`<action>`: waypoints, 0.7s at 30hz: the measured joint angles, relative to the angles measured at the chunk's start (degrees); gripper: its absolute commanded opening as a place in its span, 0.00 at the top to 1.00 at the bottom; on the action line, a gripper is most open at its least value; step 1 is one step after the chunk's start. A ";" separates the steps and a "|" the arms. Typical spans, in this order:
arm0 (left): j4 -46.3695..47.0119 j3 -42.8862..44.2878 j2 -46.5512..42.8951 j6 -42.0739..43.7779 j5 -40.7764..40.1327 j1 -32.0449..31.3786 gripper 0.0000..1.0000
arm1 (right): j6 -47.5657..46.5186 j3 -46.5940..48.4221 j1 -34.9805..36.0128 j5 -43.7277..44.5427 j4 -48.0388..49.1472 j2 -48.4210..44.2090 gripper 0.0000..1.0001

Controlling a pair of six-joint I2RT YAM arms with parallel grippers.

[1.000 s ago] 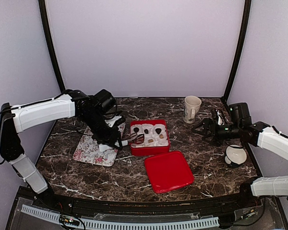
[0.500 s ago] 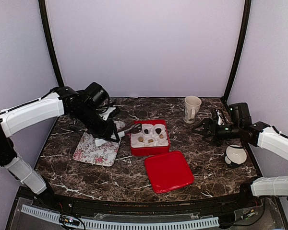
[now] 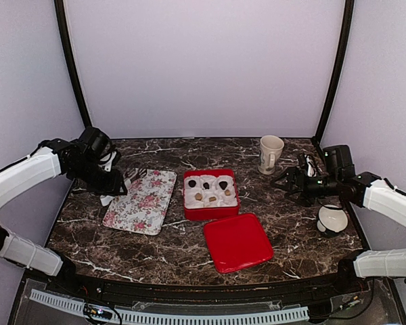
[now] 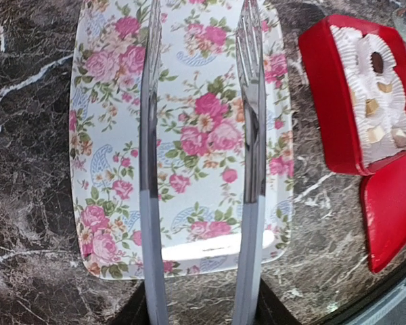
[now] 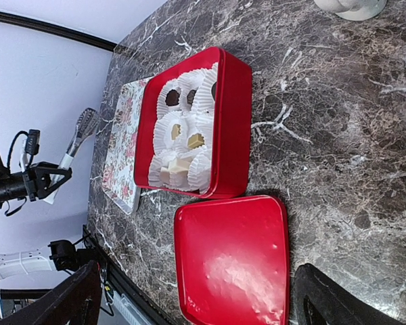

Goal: Pack the chocolate

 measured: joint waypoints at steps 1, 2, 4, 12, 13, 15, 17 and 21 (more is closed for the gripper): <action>0.35 -1.29 0.15 0.39 -0.70 0.04 0.58 | 0.15 0.00 0.00 -0.09 -0.02 0.00 0.00; 1.01 -2.58 0.24 0.66 -1.25 0.15 0.58 | 0.20 0.00 0.00 -0.17 0.00 -0.02 0.00; 2.58 -5.03 0.42 1.07 -2.29 0.26 0.58 | 0.57 -0.15 0.00 -0.44 0.02 -0.15 0.00; 9.49 -11.69 1.86 1.99 -4.00 0.31 0.56 | 1.01 -1.18 0.00 -0.90 -0.04 -1.18 0.00; 10.19 -12.22 2.43 2.01 -3.98 0.31 0.55 | 1.03 -1.22 0.00 -0.90 -0.04 -1.18 0.00; 11.34 -13.14 3.43 2.05 -3.93 0.31 0.53 | 1.03 -1.29 0.00 -0.90 -0.09 -1.16 0.00; 12.00 -13.97 4.33 2.10 -3.93 0.31 0.52 | 1.03 -1.29 0.00 -0.90 -0.24 -1.09 0.00; 12.66 -15.04 4.76 2.10 -3.72 0.31 0.47 | 1.01 -1.33 0.00 -0.87 -0.52 -0.98 0.00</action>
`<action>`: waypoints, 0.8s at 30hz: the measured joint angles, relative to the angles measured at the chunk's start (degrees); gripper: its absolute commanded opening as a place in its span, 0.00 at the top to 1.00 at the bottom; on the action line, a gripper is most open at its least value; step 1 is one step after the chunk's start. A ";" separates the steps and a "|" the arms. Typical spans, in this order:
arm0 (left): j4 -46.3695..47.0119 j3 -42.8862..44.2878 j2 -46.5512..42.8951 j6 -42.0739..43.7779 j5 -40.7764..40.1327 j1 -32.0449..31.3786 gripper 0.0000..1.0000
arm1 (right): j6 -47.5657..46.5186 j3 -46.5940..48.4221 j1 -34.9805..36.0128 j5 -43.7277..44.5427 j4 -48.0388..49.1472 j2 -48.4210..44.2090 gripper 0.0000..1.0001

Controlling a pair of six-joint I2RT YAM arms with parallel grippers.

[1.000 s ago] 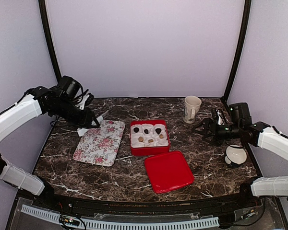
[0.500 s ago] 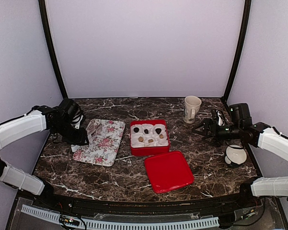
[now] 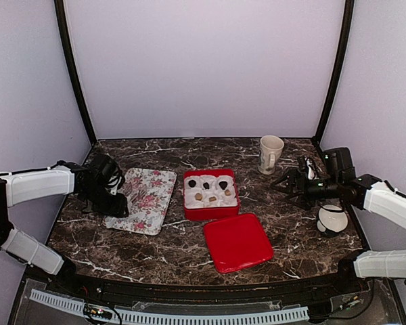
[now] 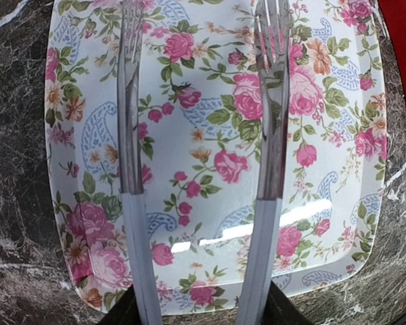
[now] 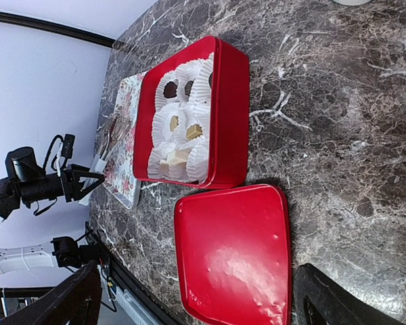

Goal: Pack the chocolate

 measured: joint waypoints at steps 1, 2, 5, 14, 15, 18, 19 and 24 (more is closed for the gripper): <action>0.02 0.00 0.04 0.00 0.02 0.00 0.46 | 0.00 0.00 0.00 0.00 -0.07 0.00 0.00; 0.15 0.00 0.20 0.00 0.09 0.00 0.45 | 0.02 -0.02 0.00 0.00 -0.09 0.00 0.00; 0.13 0.02 1.66 -0.02 0.28 0.00 0.42 | 0.00 -0.02 0.00 0.00 -0.15 0.00 0.00; -2.47 2.19 3.28 -0.74 1.86 0.00 0.30 | -0.26 -0.02 0.00 0.02 -2.14 0.00 0.01; -2.64 2.47 3.04 -0.81 1.90 0.00 0.28 | -0.42 -0.02 0.00 0.02 -2.62 0.02 0.02; -4.55 5.03 -0.52 -0.90 1.90 0.00 0.24 | -1.44 0.00 0.11 0.31 -4.17 0.61 0.08; -5.14 6.21 -2.10 -0.87 1.88 0.00 0.23 | -1.79 0.00 0.39 0.66 -4.83 1.11 0.09; -7.06 12.63 -8.46 -0.90 1.92 0.00 0.21 | -3.89 0.96 3.61 4.55 -9.20 6.27 0.23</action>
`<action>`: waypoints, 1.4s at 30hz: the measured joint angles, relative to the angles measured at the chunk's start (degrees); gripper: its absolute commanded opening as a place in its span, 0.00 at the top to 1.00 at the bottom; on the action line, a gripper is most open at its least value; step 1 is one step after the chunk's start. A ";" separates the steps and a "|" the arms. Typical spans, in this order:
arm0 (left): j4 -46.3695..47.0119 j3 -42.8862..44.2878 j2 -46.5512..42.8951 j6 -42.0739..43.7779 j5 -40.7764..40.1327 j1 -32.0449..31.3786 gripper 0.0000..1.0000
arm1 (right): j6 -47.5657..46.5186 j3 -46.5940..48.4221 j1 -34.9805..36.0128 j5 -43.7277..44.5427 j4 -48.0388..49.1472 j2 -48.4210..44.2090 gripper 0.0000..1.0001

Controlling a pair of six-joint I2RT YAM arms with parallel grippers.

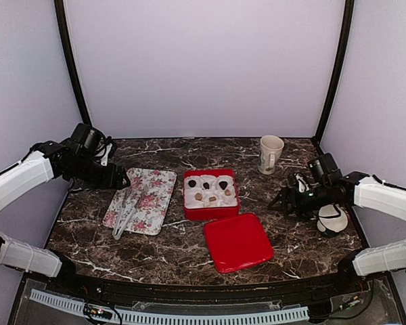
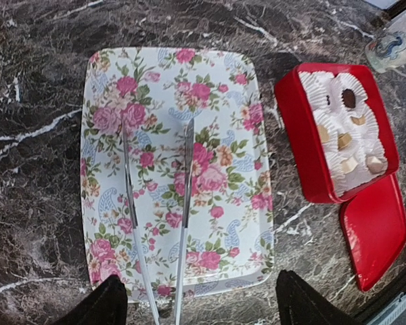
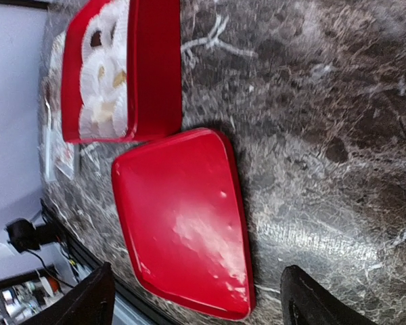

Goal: Pack the chocolate

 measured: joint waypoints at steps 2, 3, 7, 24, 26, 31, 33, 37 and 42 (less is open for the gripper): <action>-0.15 1.16 -1.68 0.00 0.61 0.00 0.21 | -0.87 0.94 2.60 2.01 -1.53 2.78 0.28; -0.22 1.40 -2.29 -0.02 1.05 0.00 0.21 | -1.16 1.68 4.11 3.15 -2.43 4.22 0.32; -0.50 1.42 -2.99 -0.04 2.78 -0.24 0.21 | -2.16 4.83 8.74 6.93 -4.39 10.10 0.46; -0.22 2.54 -3.06 1.62 3.69 -4.66 0.20 | -3.80 7.72 15.17 13.00 -4.68 24.83 0.80; -0.22 2.56 -3.06 2.05 3.63 -4.96 0.20 | -3.87 8.76 15.96 13.66 -4.81 26.03 0.83; -0.04 3.08 -3.06 2.84 3.43 -5.55 0.20 | -4.09 10.51 17.20 14.88 -4.79 27.93 0.98; 0.57 3.21 -3.06 3.23 3.45 -5.90 0.19 | -4.33 10.51 17.33 15.08 -4.90 27.98 1.00; 1.46 3.21 -3.06 4.57 3.41 -8.79 0.18 | -4.52 10.14 17.42 15.17 -4.96 27.32 1.00; 2.99 3.21 -3.06 7.15 3.48 -15.72 0.18 | -4.55 8.94 17.62 13.14 -9.01 22.43 1.00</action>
